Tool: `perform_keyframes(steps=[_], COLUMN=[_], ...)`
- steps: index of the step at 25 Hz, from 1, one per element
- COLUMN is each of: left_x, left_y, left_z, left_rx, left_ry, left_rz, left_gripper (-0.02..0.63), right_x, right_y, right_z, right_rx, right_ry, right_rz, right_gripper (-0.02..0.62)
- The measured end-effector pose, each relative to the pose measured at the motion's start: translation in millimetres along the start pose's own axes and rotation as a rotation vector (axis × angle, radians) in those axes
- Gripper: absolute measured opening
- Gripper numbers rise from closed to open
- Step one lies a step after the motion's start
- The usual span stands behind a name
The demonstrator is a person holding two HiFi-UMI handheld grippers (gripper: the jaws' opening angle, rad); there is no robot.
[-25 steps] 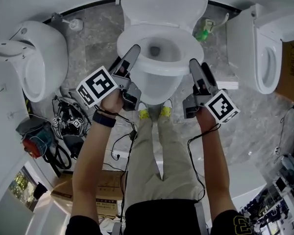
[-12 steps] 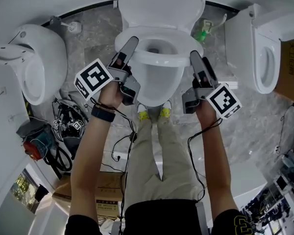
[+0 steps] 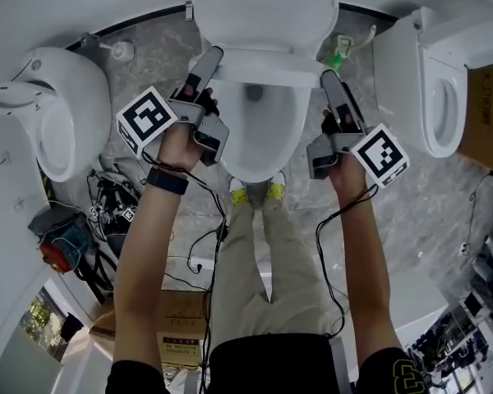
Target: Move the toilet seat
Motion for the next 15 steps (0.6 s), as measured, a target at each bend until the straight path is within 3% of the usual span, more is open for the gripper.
perform_keyframes(steps=[6,15], left_x=[14.6,49.9], left_y=[8.1,18.0], left_z=[-13.4,-44.4], left_rx=[-0.021,-0.045], left_ry=[0.015,0.029], left_rz=[0.016,0.026], left_gripper=[0.433,0.433], right_x=[15.0,61.7], right_y=[1.7,-2.5], right_z=[-19.2,-44.6], right_rx=[0.029,0.009], right_ry=[0.004,-0.021], right_rz=[-0.065,-0.095], right_gripper=[0.414,0.413])
Point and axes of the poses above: the fingertips, and each gripper's own axes: x forward along the fingers, y to its right, z out of its underside, the point moved 7 cm from there along -x, backward along the fingers, and after that the axes turned 6 degrees about -z, right-handed, at the moved point
